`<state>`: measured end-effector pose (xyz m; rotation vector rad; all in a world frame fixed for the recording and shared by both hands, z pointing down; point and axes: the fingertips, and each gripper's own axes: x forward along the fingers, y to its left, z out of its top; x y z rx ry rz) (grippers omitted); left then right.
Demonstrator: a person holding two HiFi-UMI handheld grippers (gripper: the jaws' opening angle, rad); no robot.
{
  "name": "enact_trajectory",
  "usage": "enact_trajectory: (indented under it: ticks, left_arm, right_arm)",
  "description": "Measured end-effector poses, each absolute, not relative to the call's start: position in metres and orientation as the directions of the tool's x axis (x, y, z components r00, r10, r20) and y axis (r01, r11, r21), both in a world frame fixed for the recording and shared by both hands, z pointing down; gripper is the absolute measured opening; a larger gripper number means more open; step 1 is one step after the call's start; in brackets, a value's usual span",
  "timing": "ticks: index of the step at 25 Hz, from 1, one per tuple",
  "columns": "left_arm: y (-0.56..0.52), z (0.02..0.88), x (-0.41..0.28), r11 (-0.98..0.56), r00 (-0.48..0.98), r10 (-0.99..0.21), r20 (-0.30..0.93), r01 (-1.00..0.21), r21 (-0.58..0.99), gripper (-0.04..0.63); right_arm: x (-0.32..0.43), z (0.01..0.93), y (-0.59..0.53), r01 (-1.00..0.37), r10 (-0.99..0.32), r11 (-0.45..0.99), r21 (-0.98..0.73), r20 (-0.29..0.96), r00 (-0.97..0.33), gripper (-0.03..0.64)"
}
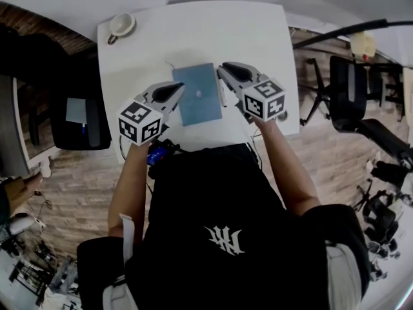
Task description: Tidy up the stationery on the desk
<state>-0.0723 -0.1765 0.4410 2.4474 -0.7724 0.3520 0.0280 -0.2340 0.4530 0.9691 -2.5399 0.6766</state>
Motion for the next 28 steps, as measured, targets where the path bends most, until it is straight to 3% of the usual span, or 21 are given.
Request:
enact_trajectory:
  ticks: [12,19,28]
  left_arm:
    - [-0.184,0.344,-0.079,-0.767,0.823,-0.535,0.188,-0.567,0.3,0.003]
    - [-0.164,0.306,-0.08,-0.806,0.84,-0.531,0.109,-0.541,0.242,0.003]
    - [-0.133,0.272,-0.088,-0.823,0.838,-0.545,0.021,-0.54,0.175,0.003]
  right_arm:
    - [-0.029,0.324,-0.202,-0.484,-0.457,0.858,-0.17,0.175,-0.872,0.051]
    - [-0.036,0.274,-0.172,-0.467,-0.463,0.88,-0.09,0.062,-0.884,0.049]
    - [-0.023,0.247,-0.137,-0.44,-0.448,0.892,-0.106,-0.063,-0.892,0.048]
